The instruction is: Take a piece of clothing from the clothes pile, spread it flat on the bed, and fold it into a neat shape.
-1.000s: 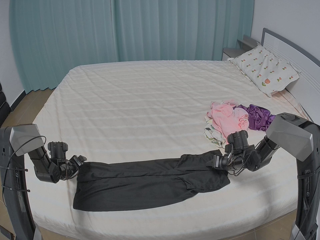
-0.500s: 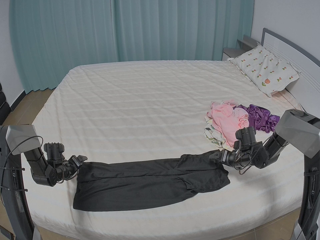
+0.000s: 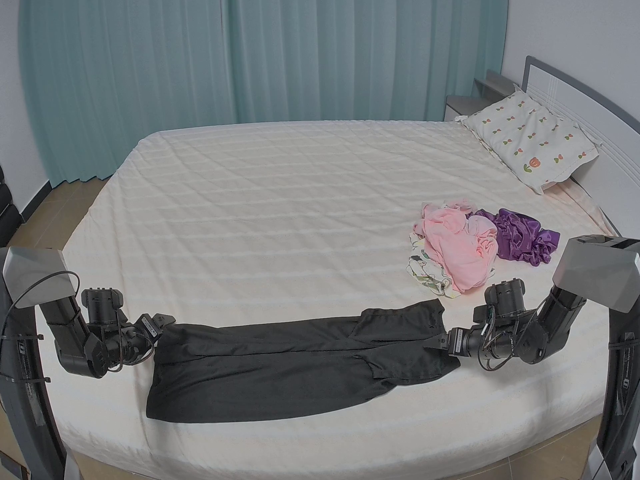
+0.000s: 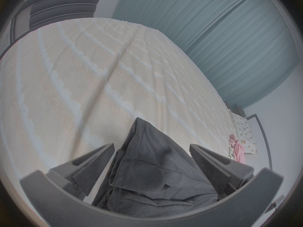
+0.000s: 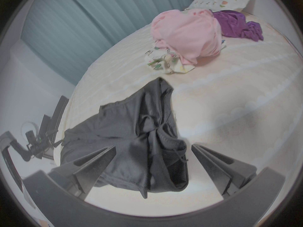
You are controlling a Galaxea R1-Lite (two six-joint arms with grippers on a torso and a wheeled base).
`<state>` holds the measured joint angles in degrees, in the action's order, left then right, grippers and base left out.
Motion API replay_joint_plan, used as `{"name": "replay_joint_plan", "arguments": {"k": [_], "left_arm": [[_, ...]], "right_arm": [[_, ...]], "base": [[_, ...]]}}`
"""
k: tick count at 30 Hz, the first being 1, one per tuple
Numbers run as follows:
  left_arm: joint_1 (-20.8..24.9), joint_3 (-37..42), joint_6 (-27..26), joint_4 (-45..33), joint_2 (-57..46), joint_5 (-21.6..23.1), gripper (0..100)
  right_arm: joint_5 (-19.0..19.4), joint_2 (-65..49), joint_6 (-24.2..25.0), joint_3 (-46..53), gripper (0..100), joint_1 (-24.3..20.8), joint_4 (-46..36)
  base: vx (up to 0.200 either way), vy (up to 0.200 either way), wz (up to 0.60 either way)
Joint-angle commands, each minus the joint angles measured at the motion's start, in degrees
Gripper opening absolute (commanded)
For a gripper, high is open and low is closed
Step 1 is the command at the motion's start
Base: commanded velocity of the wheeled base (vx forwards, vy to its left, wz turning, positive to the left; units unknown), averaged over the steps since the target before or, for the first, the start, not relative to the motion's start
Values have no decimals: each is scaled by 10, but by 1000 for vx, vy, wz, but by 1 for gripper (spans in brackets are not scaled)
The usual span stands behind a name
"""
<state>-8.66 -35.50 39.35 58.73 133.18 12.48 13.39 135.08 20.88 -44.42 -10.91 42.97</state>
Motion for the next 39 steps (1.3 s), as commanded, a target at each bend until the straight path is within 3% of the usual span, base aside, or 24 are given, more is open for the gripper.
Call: {"name": "replay_joint_plan", "arguments": {"k": [1, 4, 5, 22, 23, 31, 39], "left_arm": [[0, -1, 0, 1, 1, 0, 100], [0, -1, -1, 0, 1, 0, 100], [0, -1, -1, 1, 1, 0, 100], [0, 2, -6, 0, 1, -1, 100], [0, 2, -7, 0, 1, -1, 100], [5, 17, -18, -13, -44, -3, 100], [25, 18, -112, -118, -65, -6, 100]], "right_arm": [[1, 18, -1, 4, 100, -4, -3], [1, 24, -4, -1, 100, -8, -4], [1, 27, -4, -6, 0, -9, -5], [1, 18, 0, 12, 0, -3, 2], [1, 19, 1, 10, 100, -3, 2], [1, -11, 7, 24, 100, 6, 4], [6, -23, 62, 52, 100, 19, 56]], "base": [[0, 0, 0], [0, 0, 0], [0, 0, 0], [0, 0, 0], [0, 0, 0], [0, 0, 0], [0, 0, 0]]}}
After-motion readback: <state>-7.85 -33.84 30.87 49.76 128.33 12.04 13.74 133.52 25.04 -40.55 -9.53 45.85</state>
